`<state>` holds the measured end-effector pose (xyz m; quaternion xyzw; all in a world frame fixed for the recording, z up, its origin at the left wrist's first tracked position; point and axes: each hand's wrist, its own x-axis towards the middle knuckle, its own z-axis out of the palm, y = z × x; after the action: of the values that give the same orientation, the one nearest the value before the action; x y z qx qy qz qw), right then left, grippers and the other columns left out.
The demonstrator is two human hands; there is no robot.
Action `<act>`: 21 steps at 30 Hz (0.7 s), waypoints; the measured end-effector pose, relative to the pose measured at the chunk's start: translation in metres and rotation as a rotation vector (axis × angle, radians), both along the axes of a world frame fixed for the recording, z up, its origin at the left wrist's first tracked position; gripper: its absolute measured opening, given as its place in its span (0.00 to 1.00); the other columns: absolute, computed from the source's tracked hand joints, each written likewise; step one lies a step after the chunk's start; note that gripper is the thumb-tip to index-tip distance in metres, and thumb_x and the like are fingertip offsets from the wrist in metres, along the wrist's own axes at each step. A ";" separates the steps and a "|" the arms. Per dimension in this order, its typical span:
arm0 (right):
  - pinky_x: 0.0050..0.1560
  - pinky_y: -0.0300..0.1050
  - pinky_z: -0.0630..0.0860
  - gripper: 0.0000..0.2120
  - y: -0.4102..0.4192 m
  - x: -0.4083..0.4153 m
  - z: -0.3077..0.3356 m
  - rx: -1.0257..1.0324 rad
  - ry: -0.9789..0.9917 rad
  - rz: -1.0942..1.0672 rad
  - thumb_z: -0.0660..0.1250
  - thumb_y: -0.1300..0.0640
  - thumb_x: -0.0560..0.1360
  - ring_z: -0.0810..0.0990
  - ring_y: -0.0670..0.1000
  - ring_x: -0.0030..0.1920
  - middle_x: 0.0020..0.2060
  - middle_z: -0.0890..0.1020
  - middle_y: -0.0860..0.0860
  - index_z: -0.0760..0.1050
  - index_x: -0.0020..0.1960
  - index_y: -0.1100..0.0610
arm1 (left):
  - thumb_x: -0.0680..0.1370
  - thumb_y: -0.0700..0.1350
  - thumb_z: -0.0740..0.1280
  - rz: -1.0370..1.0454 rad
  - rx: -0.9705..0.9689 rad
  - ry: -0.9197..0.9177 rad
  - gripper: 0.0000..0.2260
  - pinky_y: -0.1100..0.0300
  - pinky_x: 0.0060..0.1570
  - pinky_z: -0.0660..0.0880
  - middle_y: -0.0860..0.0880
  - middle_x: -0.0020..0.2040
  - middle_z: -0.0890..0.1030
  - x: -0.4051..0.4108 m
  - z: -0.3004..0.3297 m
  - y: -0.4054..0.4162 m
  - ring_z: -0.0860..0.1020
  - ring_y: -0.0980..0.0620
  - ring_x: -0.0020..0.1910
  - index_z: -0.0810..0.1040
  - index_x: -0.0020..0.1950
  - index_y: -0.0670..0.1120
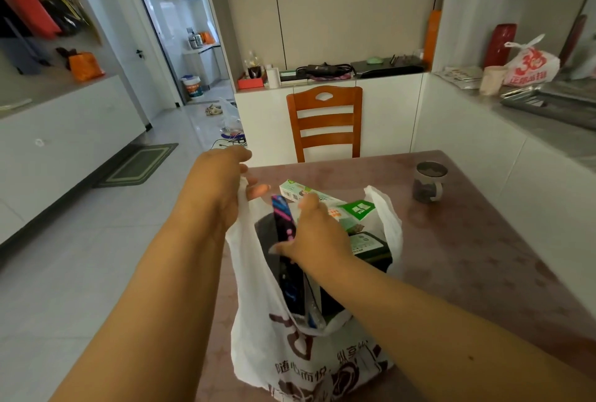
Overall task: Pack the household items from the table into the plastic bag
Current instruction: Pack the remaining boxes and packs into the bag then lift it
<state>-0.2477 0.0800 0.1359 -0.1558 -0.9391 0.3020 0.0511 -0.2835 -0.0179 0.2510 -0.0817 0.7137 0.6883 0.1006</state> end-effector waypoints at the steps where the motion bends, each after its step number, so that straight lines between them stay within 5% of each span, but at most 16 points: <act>1: 0.55 0.49 0.77 0.36 0.002 0.002 0.002 0.001 0.135 -0.001 0.72 0.40 0.68 0.75 0.54 0.61 0.63 0.72 0.53 0.60 0.68 0.52 | 0.78 0.41 0.63 0.011 0.016 -0.005 0.13 0.61 0.33 0.80 0.42 0.58 0.76 0.000 0.000 -0.002 0.79 0.43 0.51 0.74 0.63 0.43; 4: 0.60 0.51 0.72 0.15 0.010 0.006 0.000 0.195 0.325 0.231 0.60 0.41 0.77 0.74 0.51 0.55 0.53 0.77 0.50 0.74 0.53 0.52 | 0.78 0.44 0.63 0.020 0.065 0.001 0.13 0.63 0.27 0.79 0.42 0.58 0.76 0.003 -0.003 -0.007 0.79 0.42 0.52 0.74 0.62 0.44; 6: 0.57 0.54 0.72 0.22 0.010 0.008 -0.006 0.267 0.127 0.354 0.49 0.41 0.80 0.74 0.53 0.48 0.47 0.78 0.53 0.75 0.44 0.53 | 0.79 0.45 0.62 -0.005 0.102 0.018 0.11 0.62 0.29 0.79 0.42 0.57 0.77 0.005 -0.004 -0.007 0.79 0.42 0.54 0.75 0.59 0.44; 8: 0.54 0.51 0.74 0.25 0.014 0.009 -0.008 0.128 0.022 0.342 0.48 0.41 0.80 0.76 0.54 0.49 0.50 0.79 0.55 0.79 0.50 0.56 | 0.79 0.48 0.60 -0.021 0.117 0.042 0.11 0.59 0.33 0.79 0.43 0.56 0.79 0.007 -0.008 -0.007 0.79 0.44 0.55 0.76 0.57 0.44; 11: 0.49 0.45 0.74 0.22 0.030 0.011 0.008 -0.258 0.153 0.238 0.52 0.44 0.81 0.79 0.52 0.48 0.47 0.81 0.52 0.80 0.54 0.55 | 0.79 0.51 0.59 -0.037 0.188 0.054 0.15 0.59 0.33 0.78 0.43 0.55 0.81 0.008 -0.017 -0.005 0.81 0.45 0.53 0.77 0.58 0.43; 15: 0.43 0.35 0.69 0.20 0.063 0.007 0.031 -0.348 0.373 0.062 0.52 0.45 0.81 0.79 0.46 0.48 0.48 0.82 0.49 0.80 0.53 0.53 | 0.79 0.54 0.59 -0.120 0.334 0.011 0.18 0.55 0.39 0.81 0.41 0.56 0.82 0.013 -0.028 0.008 0.82 0.42 0.53 0.77 0.58 0.42; 18: 0.42 0.34 0.68 0.17 0.090 0.003 0.030 -0.364 0.452 -0.043 0.54 0.49 0.81 0.79 0.45 0.47 0.47 0.83 0.48 0.80 0.51 0.55 | 0.80 0.55 0.57 -0.187 0.155 0.047 0.18 0.49 0.52 0.79 0.43 0.57 0.81 0.010 -0.032 0.020 0.81 0.42 0.54 0.77 0.58 0.44; 21: 0.42 0.36 0.71 0.15 0.116 0.002 0.024 -0.445 0.523 -0.158 0.56 0.52 0.81 0.80 0.46 0.45 0.43 0.84 0.49 0.80 0.48 0.56 | 0.79 0.61 0.54 -0.212 -0.303 0.193 0.19 0.47 0.59 0.74 0.50 0.59 0.77 0.012 -0.023 0.022 0.79 0.45 0.53 0.74 0.60 0.51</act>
<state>-0.2458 0.1956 0.1599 -0.1525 -0.7906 0.5240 0.2777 -0.2719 0.0043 0.2282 0.0461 0.8200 0.5633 0.0904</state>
